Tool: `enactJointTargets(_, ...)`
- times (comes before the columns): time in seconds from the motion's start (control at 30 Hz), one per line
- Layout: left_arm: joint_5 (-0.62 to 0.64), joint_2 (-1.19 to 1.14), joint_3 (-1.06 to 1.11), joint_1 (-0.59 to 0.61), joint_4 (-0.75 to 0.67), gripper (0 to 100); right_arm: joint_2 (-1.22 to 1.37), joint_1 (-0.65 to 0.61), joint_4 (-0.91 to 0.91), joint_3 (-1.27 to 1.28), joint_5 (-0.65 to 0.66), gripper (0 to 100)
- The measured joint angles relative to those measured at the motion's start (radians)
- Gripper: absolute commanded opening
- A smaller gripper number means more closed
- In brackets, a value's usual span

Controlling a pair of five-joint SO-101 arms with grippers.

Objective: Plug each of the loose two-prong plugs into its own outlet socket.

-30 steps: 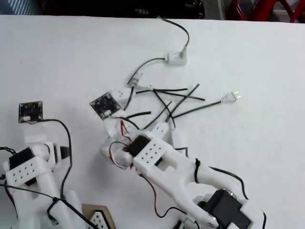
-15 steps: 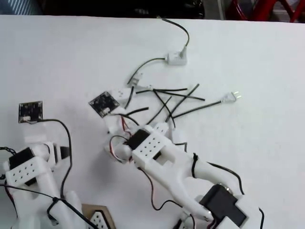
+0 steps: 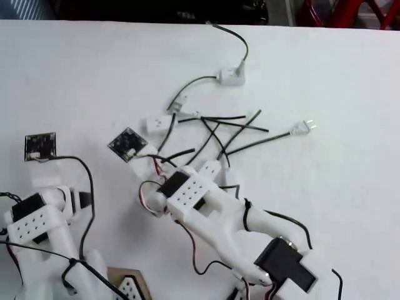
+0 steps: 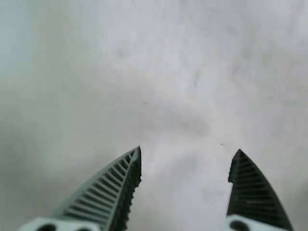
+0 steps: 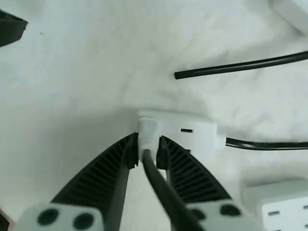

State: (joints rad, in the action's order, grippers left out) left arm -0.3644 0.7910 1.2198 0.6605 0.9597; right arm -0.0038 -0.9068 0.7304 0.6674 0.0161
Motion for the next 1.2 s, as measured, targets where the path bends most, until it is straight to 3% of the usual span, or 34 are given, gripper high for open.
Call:
enactJointTargets(0.17, 0.0, 0.0, 0.0, 0.0, 0.0, 29, -0.035, -0.003, 0.031, 0.0, 0.0, 1.6)
enactJointTargets(0.47, 0.0, 0.002, 0.029, -0.002, -0.049, 29, -0.405, -0.006, 0.161, 0.005, 0.003, 1.6)
enactJointTargets(0.8, 0.0, 0.002, 0.032, -0.002, -0.054, 29, -0.586, 0.017, 0.307, -0.23, 0.003, 1.6)
enactJointTargets(1.0, 0.0, 0.002, 0.035, -0.002, -0.054, 29, -0.588, 0.201, 0.299, -0.311, 0.077, 1.7)
enactJointTargets(1.2, 0.0, 0.002, 0.035, -0.002, -0.054, 29, -0.537, 0.503, 0.14, -0.313, 0.135, 1.7)
